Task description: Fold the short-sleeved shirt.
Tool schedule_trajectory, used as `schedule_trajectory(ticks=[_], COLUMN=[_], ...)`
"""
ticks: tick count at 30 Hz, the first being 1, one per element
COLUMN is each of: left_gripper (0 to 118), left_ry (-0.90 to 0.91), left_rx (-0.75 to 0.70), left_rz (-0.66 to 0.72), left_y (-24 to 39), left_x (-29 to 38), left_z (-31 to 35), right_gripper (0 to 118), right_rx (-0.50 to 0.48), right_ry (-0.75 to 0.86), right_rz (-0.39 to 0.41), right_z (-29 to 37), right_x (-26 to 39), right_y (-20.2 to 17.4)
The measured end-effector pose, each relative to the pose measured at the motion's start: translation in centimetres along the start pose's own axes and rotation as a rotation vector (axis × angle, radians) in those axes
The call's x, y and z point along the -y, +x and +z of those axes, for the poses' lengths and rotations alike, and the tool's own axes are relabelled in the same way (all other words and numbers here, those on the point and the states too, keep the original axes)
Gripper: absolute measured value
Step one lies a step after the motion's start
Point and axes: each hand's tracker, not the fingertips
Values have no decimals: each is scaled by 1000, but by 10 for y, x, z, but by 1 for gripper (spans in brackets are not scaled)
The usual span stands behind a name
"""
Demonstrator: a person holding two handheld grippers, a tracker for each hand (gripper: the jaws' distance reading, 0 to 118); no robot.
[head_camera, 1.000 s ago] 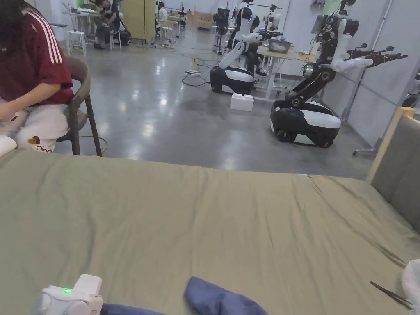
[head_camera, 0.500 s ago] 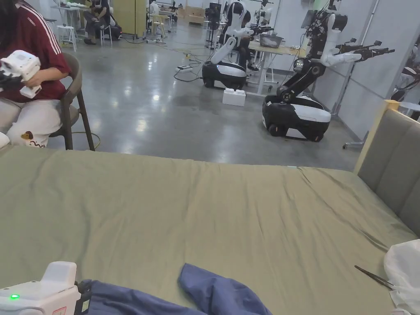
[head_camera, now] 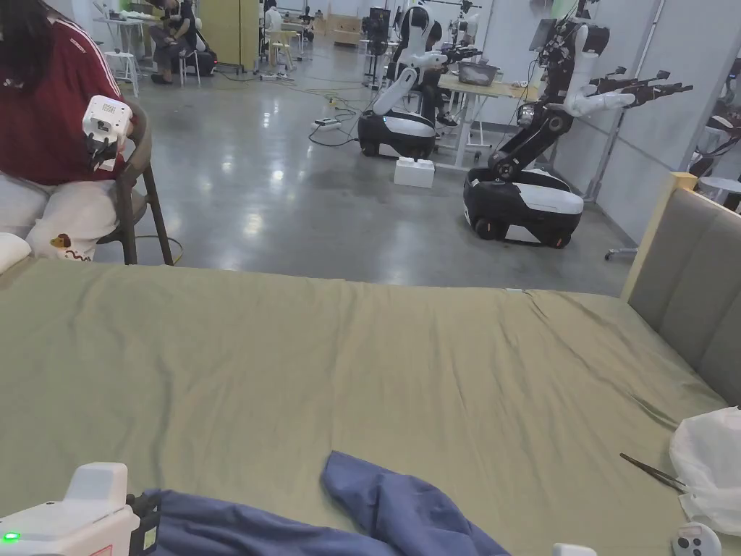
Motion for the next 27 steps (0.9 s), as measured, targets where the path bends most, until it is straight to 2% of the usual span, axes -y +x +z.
schedule_trajectory(ticks=[5,9,13,16,17,18,21,22,25,26,27], left_gripper=[0,0,0,0,0,0,0,0,0,0,0], left_ry=[113,201,272,304,321,327,347,351,354,355,358], left_rx=[-13,-25,-61,-87,-103,-112,-137,-144,-157,-166,-171], left_rz=[-13,-23,-49,-40,-40,-41,-22,-15,5,9,9], left_y=[-2,-9,-21,-31,-35,-39,-52,-56,-66,-68,-69], left_x=[-27,-56,-88,-111,-118,-124,-144,-150,-170,-177,-183], left_z=[34,64,95,117,124,128,137,138,137,136,136], right_gripper=[8,8,8,8,8,8,8,8,8,8,8], right_rx=[-17,13,1,7,12,15,41,80,83,32,38], right_ry=[164,276,367,414,432,470,508,439,468,459,471], right_rz=[15,29,16,-13,-11,1,16,-14,-3,-27,-20], right_z=[57,103,142,161,144,156,155,177,180,177,176], right_x=[-28,-54,-84,-107,-91,-107,-109,-149,-179,-188,-199], right_y=[6,9,19,31,25,30,27,42,41,42,45])
